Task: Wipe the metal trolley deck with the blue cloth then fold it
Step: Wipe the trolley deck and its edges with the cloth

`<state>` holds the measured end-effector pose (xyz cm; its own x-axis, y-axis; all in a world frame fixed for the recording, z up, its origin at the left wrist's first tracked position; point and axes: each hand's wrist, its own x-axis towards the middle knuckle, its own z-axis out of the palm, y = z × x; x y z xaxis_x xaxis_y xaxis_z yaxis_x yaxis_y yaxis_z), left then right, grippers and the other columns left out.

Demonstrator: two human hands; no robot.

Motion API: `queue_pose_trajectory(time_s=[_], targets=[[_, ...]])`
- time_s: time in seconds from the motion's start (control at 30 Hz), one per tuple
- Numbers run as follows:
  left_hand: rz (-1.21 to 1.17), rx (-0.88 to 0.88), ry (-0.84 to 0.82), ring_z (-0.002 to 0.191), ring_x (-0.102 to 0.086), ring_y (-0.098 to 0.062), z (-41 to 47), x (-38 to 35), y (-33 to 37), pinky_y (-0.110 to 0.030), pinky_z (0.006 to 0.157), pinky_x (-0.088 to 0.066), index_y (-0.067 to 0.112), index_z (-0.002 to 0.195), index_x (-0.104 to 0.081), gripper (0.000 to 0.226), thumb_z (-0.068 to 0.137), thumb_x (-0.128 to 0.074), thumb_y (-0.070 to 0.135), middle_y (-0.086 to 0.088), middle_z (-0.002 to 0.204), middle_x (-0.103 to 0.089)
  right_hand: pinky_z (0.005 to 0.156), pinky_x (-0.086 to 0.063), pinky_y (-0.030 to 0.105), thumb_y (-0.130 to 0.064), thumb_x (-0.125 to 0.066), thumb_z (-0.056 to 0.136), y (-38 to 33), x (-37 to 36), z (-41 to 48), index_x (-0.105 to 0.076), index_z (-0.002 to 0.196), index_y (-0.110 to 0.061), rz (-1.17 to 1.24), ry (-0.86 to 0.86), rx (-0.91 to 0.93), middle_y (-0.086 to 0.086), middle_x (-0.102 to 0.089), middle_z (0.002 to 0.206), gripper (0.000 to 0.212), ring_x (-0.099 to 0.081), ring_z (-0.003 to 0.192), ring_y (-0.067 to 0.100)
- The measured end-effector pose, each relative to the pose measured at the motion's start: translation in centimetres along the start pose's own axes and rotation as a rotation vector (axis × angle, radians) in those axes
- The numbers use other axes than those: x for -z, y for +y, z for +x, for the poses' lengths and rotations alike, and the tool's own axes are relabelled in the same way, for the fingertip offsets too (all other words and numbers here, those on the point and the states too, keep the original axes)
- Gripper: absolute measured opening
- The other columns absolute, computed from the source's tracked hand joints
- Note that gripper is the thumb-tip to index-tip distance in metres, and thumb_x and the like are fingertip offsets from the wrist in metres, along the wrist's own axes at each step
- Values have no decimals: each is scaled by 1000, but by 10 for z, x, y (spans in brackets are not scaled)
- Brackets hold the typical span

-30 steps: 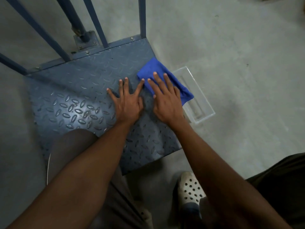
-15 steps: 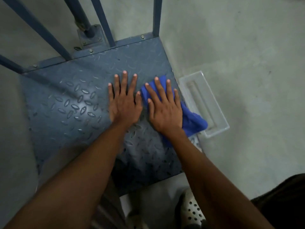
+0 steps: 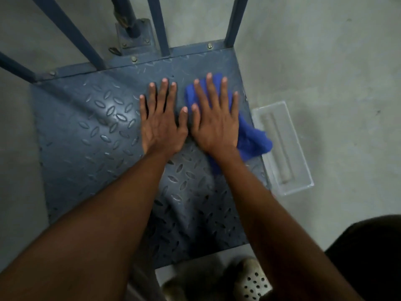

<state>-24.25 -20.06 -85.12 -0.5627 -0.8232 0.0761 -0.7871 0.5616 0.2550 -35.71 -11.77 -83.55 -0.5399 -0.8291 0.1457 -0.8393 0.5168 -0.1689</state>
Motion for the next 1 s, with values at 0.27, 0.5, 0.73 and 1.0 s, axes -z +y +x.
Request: queue_pose_trajectory(time_s=[0.27,0.5,0.73,1.0], targets=[[70,10,61,166,1,-29,-10,22,-2,-54,134,0,22,171,-13,65,110,-24,43,-2,179,-7,131,-9,60,-50,-29,108,7,9,36,-22,169,-33,84,75,-310,-4,-13,179,64,-5,166,27],[156,21,31,166,3,-29,-13,13,-12,-56,133,-4,14,170,-8,70,108,-22,42,-5,179,-3,131,-8,59,-51,-35,110,-28,-18,27,-33,166,-35,169,49,76,-8,-24,176,59,-9,166,25],[163,42,35,166,2,-29,0,-1,-30,-54,134,-2,15,170,-11,67,110,-28,41,-3,179,-5,119,-36,53,-48,-57,98,-19,-48,81,-64,138,-19,300,313,-419,15,-49,159,50,-44,145,37],[153,102,21,166,2,-29,30,-27,-43,-54,133,-2,14,170,-10,67,111,-27,40,-4,179,-4,117,-46,44,-35,-69,100,-19,-88,111,-73,135,-15,500,295,29,13,-66,145,40,-58,137,37]])
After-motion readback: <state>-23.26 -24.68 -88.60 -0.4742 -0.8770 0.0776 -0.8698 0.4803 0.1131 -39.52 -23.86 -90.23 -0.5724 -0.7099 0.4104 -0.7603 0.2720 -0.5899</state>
